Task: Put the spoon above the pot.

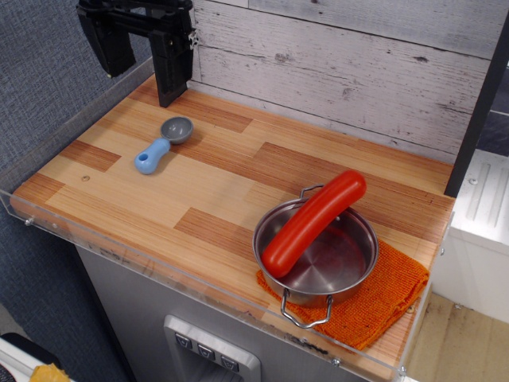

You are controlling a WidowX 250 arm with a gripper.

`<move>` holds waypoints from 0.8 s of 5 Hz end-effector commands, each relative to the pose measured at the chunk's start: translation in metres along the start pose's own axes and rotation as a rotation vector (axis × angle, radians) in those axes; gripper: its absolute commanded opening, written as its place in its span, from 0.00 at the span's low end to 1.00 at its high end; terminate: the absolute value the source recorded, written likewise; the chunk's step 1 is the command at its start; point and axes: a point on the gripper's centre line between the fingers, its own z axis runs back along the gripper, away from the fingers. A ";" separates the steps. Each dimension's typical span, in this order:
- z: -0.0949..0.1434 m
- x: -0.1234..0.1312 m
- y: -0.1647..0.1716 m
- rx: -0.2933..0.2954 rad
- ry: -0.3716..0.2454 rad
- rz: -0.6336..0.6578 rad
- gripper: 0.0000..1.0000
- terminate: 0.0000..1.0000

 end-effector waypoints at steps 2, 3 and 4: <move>-0.018 0.000 0.013 0.007 -0.007 0.008 1.00 0.00; -0.035 0.004 0.026 0.031 -0.024 -0.002 1.00 0.00; -0.051 0.010 0.033 0.082 -0.051 -0.007 1.00 0.00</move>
